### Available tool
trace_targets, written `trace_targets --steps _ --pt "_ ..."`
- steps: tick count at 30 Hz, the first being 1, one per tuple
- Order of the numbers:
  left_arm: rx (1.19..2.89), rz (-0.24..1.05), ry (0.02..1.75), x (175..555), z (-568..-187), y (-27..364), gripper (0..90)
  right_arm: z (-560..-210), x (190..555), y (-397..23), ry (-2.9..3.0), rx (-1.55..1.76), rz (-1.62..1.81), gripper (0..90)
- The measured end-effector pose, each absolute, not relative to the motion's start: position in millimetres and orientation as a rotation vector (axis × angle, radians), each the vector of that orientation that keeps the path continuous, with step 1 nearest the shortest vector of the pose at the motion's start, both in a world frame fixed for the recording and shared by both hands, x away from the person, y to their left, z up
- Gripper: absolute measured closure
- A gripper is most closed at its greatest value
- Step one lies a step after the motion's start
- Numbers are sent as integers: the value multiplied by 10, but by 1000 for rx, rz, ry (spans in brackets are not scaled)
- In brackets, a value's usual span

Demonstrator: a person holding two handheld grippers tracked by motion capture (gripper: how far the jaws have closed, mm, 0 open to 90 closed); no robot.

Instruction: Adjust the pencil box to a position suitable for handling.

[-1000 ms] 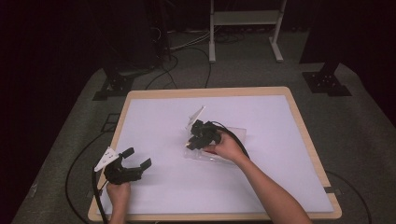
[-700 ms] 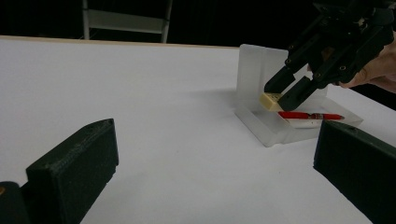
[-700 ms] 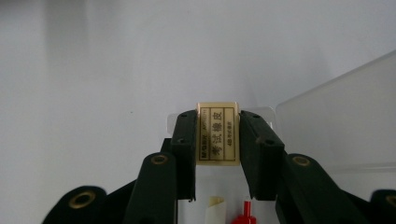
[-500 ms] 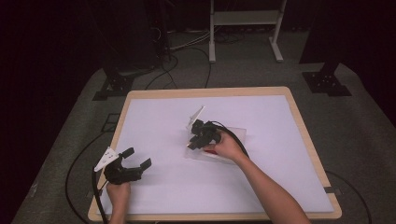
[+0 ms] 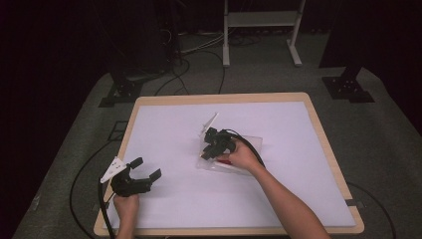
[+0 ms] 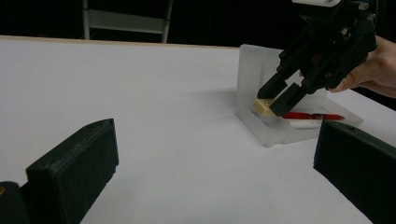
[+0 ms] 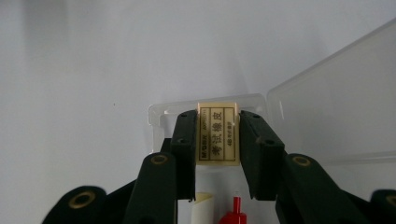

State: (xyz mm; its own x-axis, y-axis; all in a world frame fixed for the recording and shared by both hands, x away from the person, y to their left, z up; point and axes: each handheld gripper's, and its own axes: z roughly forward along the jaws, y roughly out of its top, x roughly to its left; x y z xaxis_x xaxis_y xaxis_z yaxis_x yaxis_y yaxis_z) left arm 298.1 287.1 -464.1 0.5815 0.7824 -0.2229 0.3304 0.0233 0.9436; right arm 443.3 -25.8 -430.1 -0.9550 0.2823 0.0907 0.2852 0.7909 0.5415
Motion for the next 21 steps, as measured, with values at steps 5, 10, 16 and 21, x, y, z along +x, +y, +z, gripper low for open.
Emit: trace_targets --steps 5,10,16,21 --pt "1567 452 967 2981 -4641 2872 0 -4329 4443 -241 -2969 -467 -884 675" --pt "1566 452 968 2981 -4641 2874 0 -4355 4454 -230 -2964 -470 -874 675" --pt "1567 452 967 2981 -4641 2873 0 -4371 4461 -230 -2962 -472 -868 674" --pt "1567 452 968 2982 -4641 2872 0 -4376 4458 -229 -2964 -467 -858 674"
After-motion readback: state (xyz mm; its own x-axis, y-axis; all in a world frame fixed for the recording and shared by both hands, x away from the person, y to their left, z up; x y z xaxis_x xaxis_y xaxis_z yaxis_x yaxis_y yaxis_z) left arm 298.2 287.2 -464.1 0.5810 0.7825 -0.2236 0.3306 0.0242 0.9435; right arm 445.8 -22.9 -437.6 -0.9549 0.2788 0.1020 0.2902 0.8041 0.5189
